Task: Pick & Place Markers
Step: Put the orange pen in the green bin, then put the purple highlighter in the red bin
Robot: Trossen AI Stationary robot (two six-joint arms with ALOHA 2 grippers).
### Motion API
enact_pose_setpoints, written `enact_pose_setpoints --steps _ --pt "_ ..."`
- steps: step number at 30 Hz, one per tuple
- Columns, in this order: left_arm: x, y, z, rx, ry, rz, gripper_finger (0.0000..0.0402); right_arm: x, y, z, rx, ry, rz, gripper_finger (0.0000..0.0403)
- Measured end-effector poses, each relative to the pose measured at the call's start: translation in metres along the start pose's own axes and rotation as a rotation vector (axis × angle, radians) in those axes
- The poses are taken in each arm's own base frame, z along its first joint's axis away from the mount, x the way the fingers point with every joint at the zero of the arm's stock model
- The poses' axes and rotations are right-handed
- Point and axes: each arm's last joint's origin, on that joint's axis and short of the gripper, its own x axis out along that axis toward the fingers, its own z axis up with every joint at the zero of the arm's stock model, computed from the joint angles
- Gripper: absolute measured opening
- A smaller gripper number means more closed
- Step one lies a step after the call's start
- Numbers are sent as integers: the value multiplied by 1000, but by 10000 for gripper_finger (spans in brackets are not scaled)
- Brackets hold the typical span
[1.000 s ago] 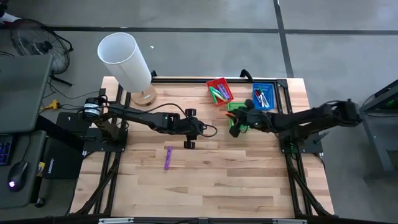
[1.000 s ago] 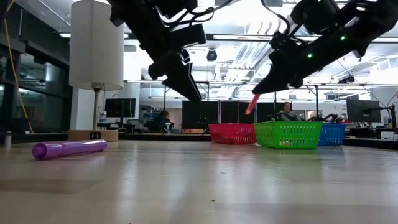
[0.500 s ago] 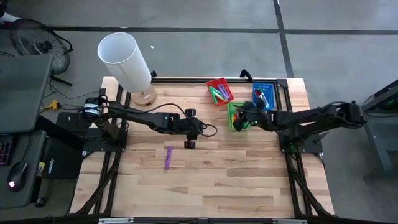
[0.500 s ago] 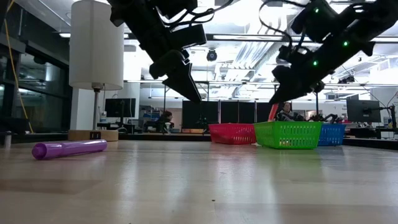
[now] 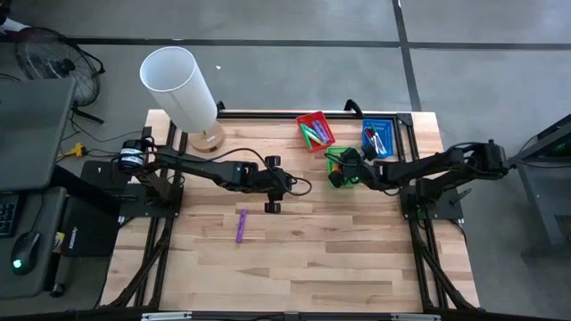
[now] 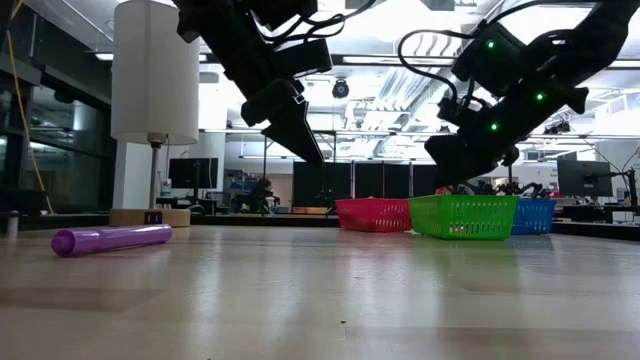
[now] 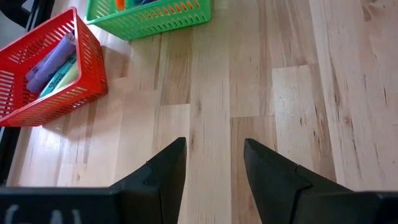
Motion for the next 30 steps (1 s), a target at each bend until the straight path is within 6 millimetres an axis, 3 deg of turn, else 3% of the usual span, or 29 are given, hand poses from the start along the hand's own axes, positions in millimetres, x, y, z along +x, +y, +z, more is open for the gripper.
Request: enact_pose_setpoints --steps 9,16,22,30 --pt "0 0 0 0 1 0 156 0 -1 0 27 -3 -21 120" --pt "0 0 -1 -8 5 -1 156 0 0 -1 23 7 2 126" --pt "-1 -2 -11 -65 111 -11 156 -1 0 1 21 -7 8 127" --pt "-8 -5 -38 -371 404 -5 156 -9 -2 10 44 -36 74 128"
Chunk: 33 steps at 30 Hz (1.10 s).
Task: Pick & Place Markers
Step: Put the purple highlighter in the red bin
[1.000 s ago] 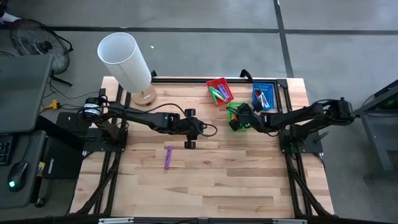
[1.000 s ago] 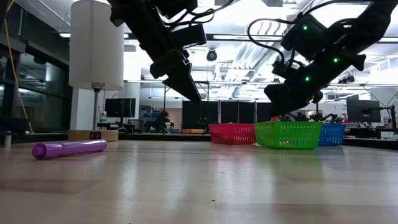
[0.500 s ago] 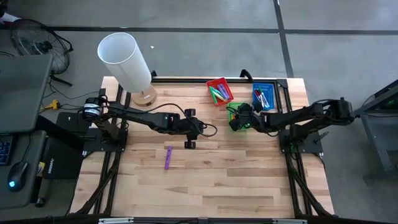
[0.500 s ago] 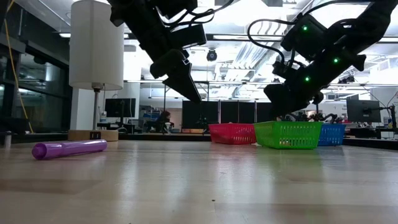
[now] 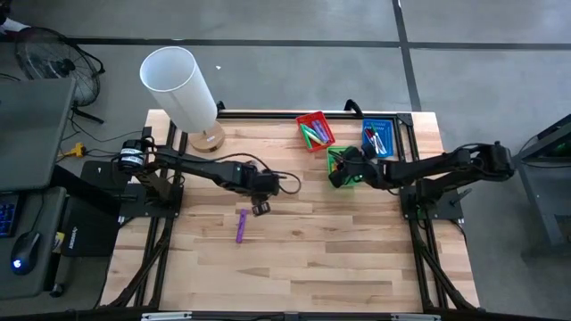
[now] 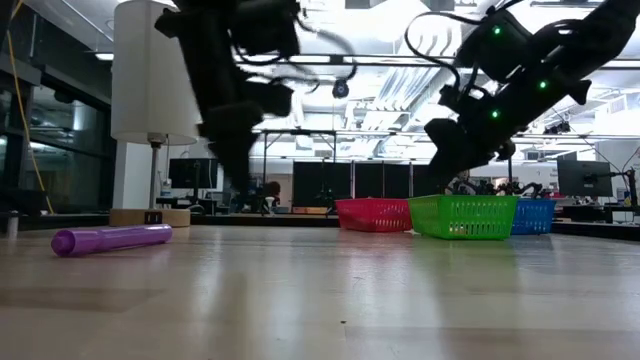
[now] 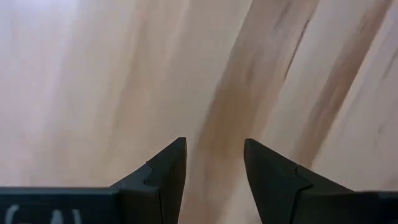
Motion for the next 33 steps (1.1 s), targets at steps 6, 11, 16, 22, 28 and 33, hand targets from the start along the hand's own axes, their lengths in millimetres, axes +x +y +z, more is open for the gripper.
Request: enact_pose_setpoints --steps 6,11,16,22,28,33 --pt "-6 -4 -28 -280 290 -4 156 -6 -1 6 24 -18 48 129" --pt "-13 -20 -41 -379 372 4 156 -7 -1 7 30 -26 56 129" --pt "-17 -34 -46 -451 356 -1 156 -7 -1 7 29 -18 77 129" --pt "-20 -43 -51 -537 371 -3 156 -7 1 7 28 4 138 129" --pt "-23 -53 -56 -624 371 8 156 -7 2 6 21 14 160 129" --pt "-22 -63 -56 -654 352 -37 156 -7 2 6 6 18 173 129"
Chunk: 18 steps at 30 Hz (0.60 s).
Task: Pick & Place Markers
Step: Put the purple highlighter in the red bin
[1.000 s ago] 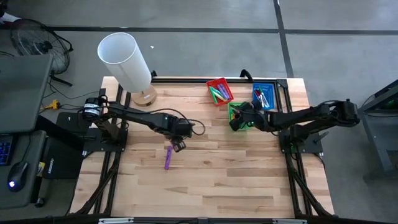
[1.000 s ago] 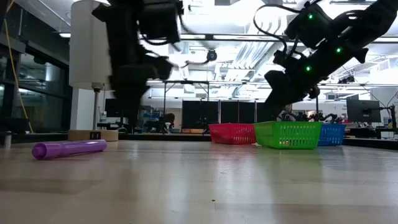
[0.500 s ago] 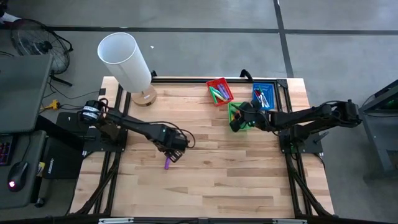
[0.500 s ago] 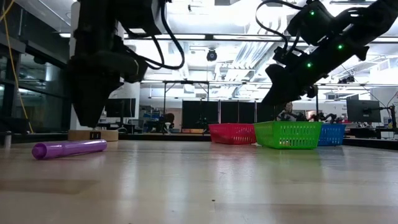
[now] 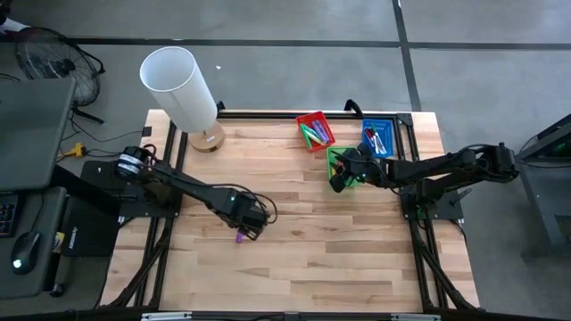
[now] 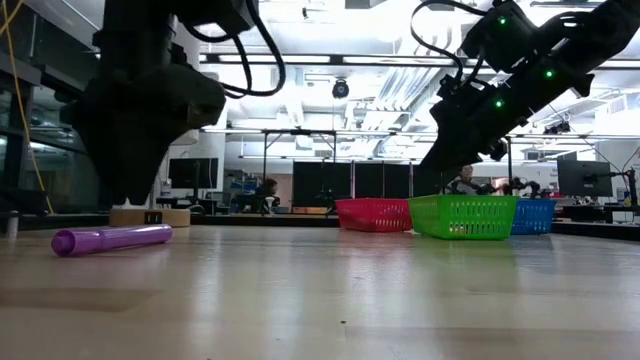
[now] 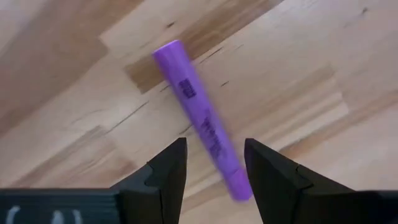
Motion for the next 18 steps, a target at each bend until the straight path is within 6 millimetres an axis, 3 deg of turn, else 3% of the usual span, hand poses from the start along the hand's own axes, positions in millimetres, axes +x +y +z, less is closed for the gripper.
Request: enact_pose_setpoints --steps 18 --pt "42 -10 -3 3 138 57 156 -9 16 -5 -49 -15 34 129"
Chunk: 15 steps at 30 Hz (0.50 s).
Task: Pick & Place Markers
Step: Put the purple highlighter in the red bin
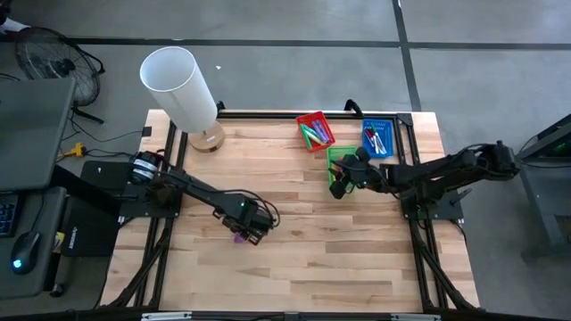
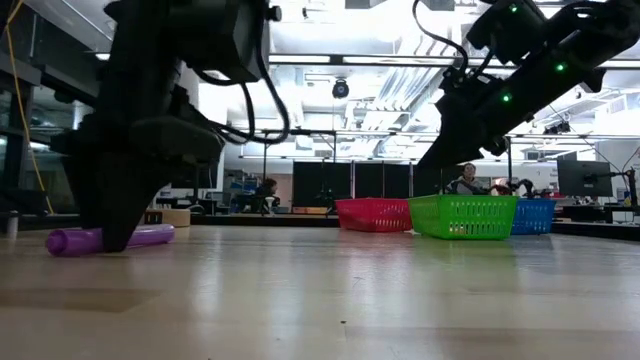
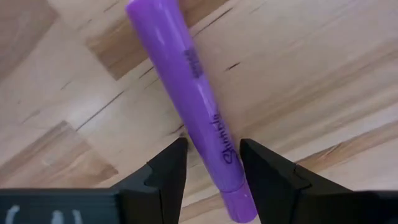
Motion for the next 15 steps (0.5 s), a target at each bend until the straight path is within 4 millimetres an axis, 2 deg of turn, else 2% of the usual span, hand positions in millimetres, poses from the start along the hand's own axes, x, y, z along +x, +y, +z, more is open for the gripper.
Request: enact_pose_setpoints --steps 3,7,14,15 --pt "10 1 1 26 29 -15 156 -2 4 0 -7 -8 11 129" --pt "13 1 2 60 44 -21 144 -4 7 -1 -15 -19 18 129" --pt "13 0 4 123 24 -25 59 -6 11 -1 -23 -38 20 129" --pt "14 0 4 139 22 -26 56 -7 12 -1 -24 -40 23 129"
